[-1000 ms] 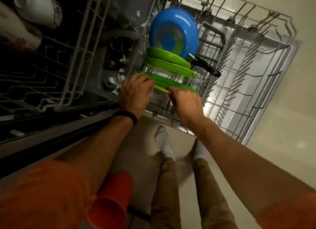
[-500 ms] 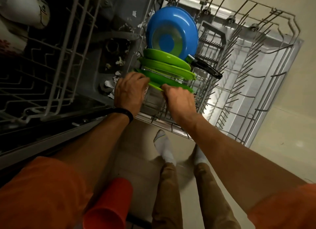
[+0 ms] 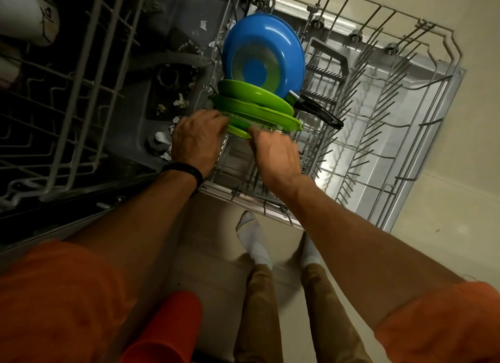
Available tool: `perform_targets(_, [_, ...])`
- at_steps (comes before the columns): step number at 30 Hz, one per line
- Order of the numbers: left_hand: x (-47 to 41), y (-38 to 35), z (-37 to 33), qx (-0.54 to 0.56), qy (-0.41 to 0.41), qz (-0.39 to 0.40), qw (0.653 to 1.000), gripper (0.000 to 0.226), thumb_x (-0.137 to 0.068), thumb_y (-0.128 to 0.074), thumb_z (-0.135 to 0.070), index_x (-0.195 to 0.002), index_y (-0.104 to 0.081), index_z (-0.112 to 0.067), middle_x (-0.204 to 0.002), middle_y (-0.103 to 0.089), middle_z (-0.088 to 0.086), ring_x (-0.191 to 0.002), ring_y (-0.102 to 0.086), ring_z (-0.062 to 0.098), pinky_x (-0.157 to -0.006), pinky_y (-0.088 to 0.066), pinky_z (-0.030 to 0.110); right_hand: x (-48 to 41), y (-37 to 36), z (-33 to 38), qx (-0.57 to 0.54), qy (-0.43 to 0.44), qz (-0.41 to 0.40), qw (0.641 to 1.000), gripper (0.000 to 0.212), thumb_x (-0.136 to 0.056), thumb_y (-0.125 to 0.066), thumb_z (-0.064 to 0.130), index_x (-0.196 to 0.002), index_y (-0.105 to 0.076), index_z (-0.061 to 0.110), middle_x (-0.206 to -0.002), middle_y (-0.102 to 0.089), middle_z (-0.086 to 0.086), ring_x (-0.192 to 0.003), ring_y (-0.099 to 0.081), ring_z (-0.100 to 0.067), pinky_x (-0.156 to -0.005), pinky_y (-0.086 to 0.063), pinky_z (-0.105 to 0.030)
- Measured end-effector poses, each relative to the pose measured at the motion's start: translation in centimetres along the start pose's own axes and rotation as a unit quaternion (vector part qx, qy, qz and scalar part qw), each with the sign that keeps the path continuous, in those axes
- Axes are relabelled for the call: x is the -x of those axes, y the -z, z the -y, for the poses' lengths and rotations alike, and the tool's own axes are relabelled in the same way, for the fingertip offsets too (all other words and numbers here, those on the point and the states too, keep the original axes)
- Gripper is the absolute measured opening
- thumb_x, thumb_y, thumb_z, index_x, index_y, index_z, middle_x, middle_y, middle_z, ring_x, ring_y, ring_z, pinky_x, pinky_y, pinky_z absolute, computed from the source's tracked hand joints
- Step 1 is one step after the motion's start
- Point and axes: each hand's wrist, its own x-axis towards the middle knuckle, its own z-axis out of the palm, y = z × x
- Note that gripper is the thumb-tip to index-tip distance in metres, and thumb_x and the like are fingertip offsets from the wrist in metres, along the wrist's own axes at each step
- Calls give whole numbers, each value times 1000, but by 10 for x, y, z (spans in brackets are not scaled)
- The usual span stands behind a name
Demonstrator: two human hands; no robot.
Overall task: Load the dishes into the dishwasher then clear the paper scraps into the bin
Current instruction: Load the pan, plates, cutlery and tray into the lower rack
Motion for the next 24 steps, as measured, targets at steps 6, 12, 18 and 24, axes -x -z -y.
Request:
perform_targets(6, [-9,-4,-9,-26,-11,-8,1000,14,-94,-60,-9,-100,-71,-15,-105,-70,7,-99,-61,32,-78,-47,44,-4,-3,-14,-12,-8,-35,999,19,-104,-51,15,-121,-59,20,-93,-70,-8,-75,-60,-30,-70,-34,-35])
perform_targets(12, [-24,-9,3,-48,16,20,999,18,-99,-51,-13,-98,-69,-17,-101,-69,6,-98,-65,30,-78,-45,41,-21,-9,-4,15,3,-4,1000,22,-106,-49,14,-127,-53,17,-70,-44,6,-59,-48,-15,-52,-29,-29])
perform_targets(18, [-35,-13,3,-31,22,45,998,17,-98,-54,-12,-103,-70,-9,-103,-68,14,-100,-62,36,-79,-50,46,-36,-17,-9,11,5,-21,1000,20,-103,-55,12,-122,-56,18,-85,-66,-2,-72,-60,-26,-65,-39,-35])
perform_targets(24, [-14,-32,-6,31,57,31,997,39,-100,-60,-11,-138,-57,-4,-145,-54,19,-138,-48,37,-110,-41,48,-35,-20,-25,-10,62,-34,997,23,-105,-51,22,-127,-57,15,-107,-70,-8,-87,-66,-31,-77,-53,-43])
